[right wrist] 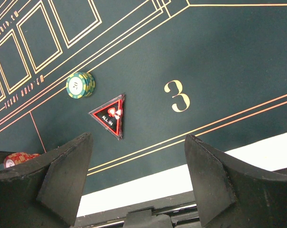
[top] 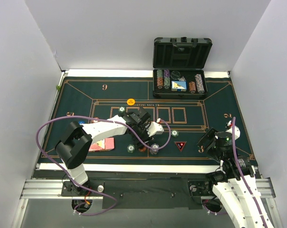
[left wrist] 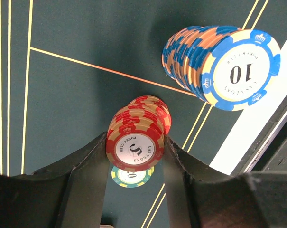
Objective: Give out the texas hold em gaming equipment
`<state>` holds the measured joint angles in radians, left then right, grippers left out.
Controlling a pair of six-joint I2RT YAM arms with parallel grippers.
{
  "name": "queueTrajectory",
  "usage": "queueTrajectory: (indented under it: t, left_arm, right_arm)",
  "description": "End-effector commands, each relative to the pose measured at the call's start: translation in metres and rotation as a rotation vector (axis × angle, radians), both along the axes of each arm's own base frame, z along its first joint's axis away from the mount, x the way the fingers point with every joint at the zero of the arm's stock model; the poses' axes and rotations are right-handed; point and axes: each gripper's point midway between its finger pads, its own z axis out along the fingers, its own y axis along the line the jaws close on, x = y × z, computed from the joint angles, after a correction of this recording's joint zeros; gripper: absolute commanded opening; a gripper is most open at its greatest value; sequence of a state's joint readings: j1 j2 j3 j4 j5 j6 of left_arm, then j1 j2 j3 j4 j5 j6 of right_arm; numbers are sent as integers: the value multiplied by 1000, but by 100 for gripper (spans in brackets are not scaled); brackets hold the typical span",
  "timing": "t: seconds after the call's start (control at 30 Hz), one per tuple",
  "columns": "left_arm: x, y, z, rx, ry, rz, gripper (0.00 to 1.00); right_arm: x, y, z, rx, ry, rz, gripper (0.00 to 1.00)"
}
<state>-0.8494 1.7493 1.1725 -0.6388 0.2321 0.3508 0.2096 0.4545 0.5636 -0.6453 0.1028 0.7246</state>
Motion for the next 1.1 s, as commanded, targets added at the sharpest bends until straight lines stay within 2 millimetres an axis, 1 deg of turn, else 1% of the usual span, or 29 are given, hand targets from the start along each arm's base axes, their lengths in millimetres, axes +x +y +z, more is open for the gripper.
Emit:
queueTrajectory:
  t: [0.0, 0.03, 0.13, 0.17, 0.27, 0.3, 0.5, 0.53, 0.63, 0.7, 0.73, 0.77, 0.8, 0.83, 0.87, 0.9, 0.93, 0.97, 1.03, 1.07]
  left_arm:
    - [2, -12, 8, -50, -9, -11, 50]
    - [2, -12, 9, -52, -9, -12, 45]
    - [1, -12, 10, -55, -6, -17, 39]
    - [0, -11, 11, -55, -6, -17, 36]
    - [-1, -10, 15, -56, -11, -20, 33]
    - [-1, -9, 18, -61, -13, -20, 31]
    - [1, -6, 39, -80, -33, -16, 30]
    - [2, -5, 41, -78, -32, -15, 30]
    - [13, -2, 49, -83, -52, -4, 30]
    - [28, 1, 53, -85, -77, 15, 30]
    - [41, 5, 58, -90, -95, 39, 29]
    - [50, 6, 57, -88, -98, 49, 29]
    - [67, 10, 65, -98, -121, 76, 29]
    - [75, 12, 59, -83, -114, 87, 28]
    - [94, 17, 68, -87, -144, 111, 28]
    - [103, 21, 59, -67, -130, 118, 28]
    - [119, 23, 67, -71, -156, 138, 28]
    - [129, 29, 57, -47, -141, 152, 28]
    - [151, 32, 55, -31, -158, 173, 28]
    - [160, 31, 49, -20, -157, 180, 28]
  right_arm:
    - [2, -1, -3, -11, 2, 6, 73]
    - [2, -1, -3, -11, 3, 6, 73]
    - [2, -1, -3, -12, 3, 7, 73]
    - [2, -1, -3, -12, 2, 7, 73]
    - [2, -1, -3, -12, 5, 7, 73]
    - [2, -1, -4, -13, 8, 7, 73]
    - [2, 0, -3, -12, 8, 9, 73]
    - [2, -1, -3, -13, 8, 7, 73]
    - [2, -1, -3, -12, 8, 8, 73]
    - [2, -1, -3, -12, 8, 8, 73]
    - [2, -1, -3, -12, 8, 8, 73]
    - [2, -1, -3, -13, 6, 7, 73]
    - [2, -1, -3, -12, 9, 8, 73]
    - [2, -1, -3, -12, 8, 6, 73]
    - [2, -1, -3, -13, 8, 7, 73]
    - [2, -1, -3, -16, 11, 7, 73]
    - [2, -1, -3, -15, 11, 6, 73]
    - [2, -1, -3, -15, 11, 6, 73]
    - [2, -1, -4, -16, 13, 5, 73]
    - [2, -1, -3, -16, 12, 5, 73]
